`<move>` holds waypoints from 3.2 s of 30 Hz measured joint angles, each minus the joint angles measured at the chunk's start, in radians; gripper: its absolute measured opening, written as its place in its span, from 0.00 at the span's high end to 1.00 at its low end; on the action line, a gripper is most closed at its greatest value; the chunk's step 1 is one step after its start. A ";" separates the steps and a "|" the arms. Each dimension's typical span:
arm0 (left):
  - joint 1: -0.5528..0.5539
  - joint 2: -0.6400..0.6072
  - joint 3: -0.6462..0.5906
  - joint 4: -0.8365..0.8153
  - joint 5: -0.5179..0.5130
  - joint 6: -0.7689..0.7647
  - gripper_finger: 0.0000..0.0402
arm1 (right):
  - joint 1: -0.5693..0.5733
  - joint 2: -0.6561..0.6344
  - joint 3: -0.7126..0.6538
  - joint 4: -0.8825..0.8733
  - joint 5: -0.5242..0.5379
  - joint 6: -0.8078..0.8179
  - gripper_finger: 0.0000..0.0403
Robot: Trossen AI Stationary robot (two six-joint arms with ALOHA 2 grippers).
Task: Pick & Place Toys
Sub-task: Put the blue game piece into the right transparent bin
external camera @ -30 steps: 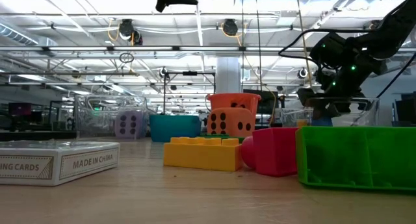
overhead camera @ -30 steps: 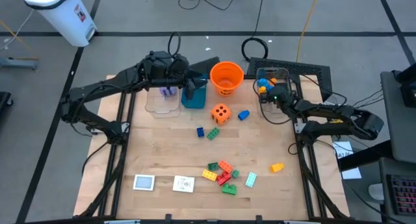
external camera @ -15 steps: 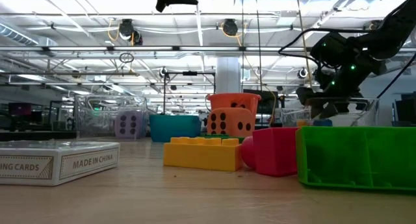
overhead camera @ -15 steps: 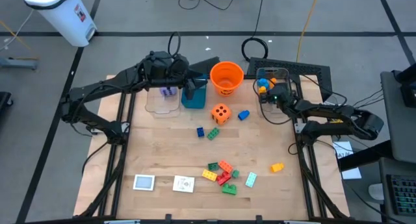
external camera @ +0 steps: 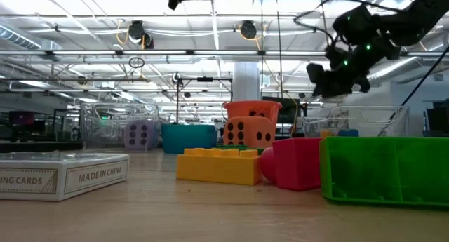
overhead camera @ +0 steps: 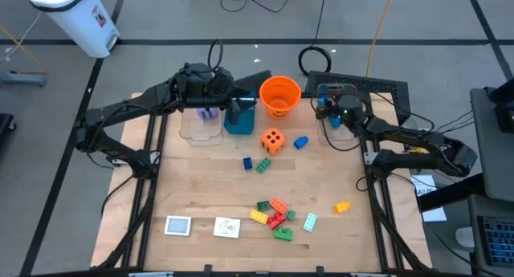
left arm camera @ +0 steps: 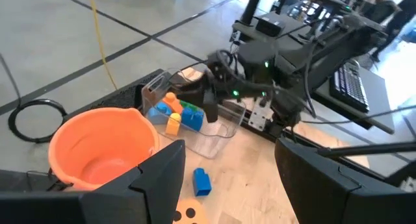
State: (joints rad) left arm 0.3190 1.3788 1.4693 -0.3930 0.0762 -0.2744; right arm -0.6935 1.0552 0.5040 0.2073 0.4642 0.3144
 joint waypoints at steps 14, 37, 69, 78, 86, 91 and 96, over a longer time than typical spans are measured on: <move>0.020 -0.213 0.122 -0.102 0.003 0.178 0.39 | 0.132 -0.143 0.092 0.252 -0.235 -0.178 0.65; -0.317 -0.338 -0.045 -0.403 0.133 0.036 0.39 | 0.812 0.057 0.449 0.138 -0.046 -0.318 0.67; -0.467 -0.338 -0.301 -0.137 0.128 -0.102 0.39 | 1.054 0.327 0.792 -0.931 -0.283 -0.066 0.68; -0.477 -0.338 -0.301 -0.193 0.073 -0.059 0.39 | 0.983 0.327 0.792 -0.769 -0.231 -0.050 0.68; -0.477 -0.338 -0.301 -0.218 0.050 -0.011 0.39 | 0.955 0.327 0.792 -0.605 -0.341 -0.092 0.64; -0.476 -0.338 -0.301 -0.218 0.009 0.000 0.39 | 0.955 0.327 0.791 -0.604 -0.363 -0.156 0.57; -0.476 -0.338 -0.301 -0.208 -0.009 -0.015 0.39 | 0.948 0.331 0.791 -0.669 -0.339 -0.205 0.51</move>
State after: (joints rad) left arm -0.1566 1.0412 1.1683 -0.6015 0.0673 -0.2897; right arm 0.2549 1.3857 1.2949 -0.4615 0.1250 0.1094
